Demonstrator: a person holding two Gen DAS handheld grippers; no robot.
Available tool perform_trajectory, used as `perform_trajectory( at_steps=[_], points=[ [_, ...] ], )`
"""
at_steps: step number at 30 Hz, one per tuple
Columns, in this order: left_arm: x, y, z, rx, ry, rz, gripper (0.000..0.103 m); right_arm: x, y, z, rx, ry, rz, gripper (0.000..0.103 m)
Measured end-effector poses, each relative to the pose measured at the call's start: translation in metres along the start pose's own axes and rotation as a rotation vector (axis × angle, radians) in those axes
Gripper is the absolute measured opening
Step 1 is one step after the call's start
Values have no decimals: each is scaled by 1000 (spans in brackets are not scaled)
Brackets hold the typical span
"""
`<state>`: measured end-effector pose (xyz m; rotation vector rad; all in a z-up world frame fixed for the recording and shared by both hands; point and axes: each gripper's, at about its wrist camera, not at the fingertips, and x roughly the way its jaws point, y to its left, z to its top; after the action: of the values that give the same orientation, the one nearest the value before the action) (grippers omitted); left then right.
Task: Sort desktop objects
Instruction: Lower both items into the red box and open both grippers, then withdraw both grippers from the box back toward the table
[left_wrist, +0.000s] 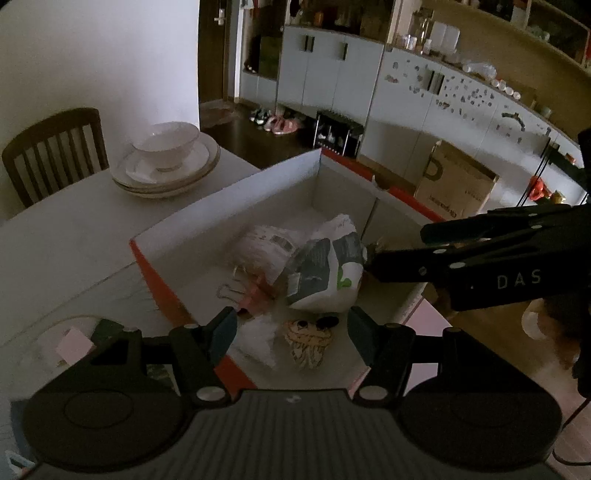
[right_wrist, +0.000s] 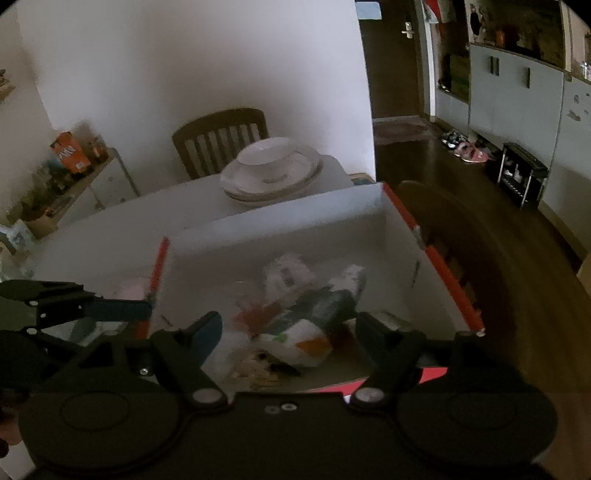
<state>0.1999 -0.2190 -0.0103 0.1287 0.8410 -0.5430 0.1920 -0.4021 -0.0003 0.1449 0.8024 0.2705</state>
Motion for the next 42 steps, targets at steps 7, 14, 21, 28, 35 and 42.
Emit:
perform_trajectory(
  at_steps=[7, 14, 21, 28, 35, 42],
  points=[
    [-30, 16, -10, -12, -41, -11, 65, -11, 27, 0, -27, -38, 12, 84],
    [-55, 36, -27, -21, -64, -11, 65, -13, 59, -3, -27, -51, 36, 86],
    [-73, 63, -50, -24, -66, -1, 71, -8, 94, -8, -39, -58, 58, 93],
    [-92, 100, -74, -59, -76, 13, 81, 2, 134, -10, -51, -56, 89, 96],
    [-103, 141, -103, -82, -71, 42, 93, 24, 176, -11, -74, -40, 112, 96],
    [-106, 186, -134, -126, -51, 73, 102, 51, 209, -12, -105, -9, 113, 97]
  ],
)
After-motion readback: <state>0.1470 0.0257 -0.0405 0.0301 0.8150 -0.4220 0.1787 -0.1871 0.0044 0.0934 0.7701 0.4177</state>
